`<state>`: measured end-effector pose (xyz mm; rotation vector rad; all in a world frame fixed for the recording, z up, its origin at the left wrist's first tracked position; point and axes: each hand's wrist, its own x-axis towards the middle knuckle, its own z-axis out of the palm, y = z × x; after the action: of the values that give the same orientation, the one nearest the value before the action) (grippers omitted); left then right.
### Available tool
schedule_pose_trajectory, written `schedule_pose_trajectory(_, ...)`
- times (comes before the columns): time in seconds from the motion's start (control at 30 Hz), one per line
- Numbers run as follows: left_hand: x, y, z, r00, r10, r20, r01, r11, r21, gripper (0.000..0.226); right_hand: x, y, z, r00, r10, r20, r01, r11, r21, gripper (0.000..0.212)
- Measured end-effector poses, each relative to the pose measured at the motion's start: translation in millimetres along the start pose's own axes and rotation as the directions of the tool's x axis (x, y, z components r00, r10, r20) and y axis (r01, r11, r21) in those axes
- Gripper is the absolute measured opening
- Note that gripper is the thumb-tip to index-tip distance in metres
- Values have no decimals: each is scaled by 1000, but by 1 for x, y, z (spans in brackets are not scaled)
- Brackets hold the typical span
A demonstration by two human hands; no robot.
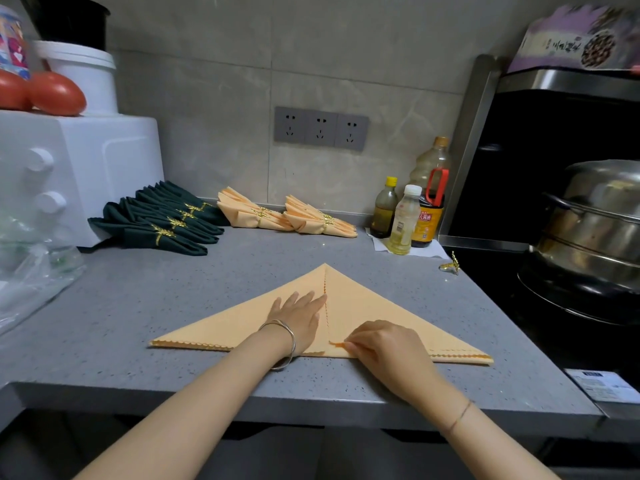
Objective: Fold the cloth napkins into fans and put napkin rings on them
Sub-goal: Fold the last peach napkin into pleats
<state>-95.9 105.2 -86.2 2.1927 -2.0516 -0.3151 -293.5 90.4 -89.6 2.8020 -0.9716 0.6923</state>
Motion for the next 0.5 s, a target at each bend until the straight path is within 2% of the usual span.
schedule_pose_trajectory(0.13,0,8,2,999,-36,26,36,999,-23,49,-11,-9,2,996,75,-57,-74,997,29,36)
schedule_pose_trajectory(0.3,0,10,8,999,-42,29,39,996,74,54,-21,-18,-7,980,188,64,-194,976,101,38)
schedule_pose_trajectory(0.4,1,9,9,998,-43,36,40,996,84,57,1,-14,-18,946,314,78,-323,932,164,36)
schedule_pose_trajectory(0.5,1,10,9,998,-47,28,44,994,96,58,45,-2,-15,926,372,61,-374,890,258,34)
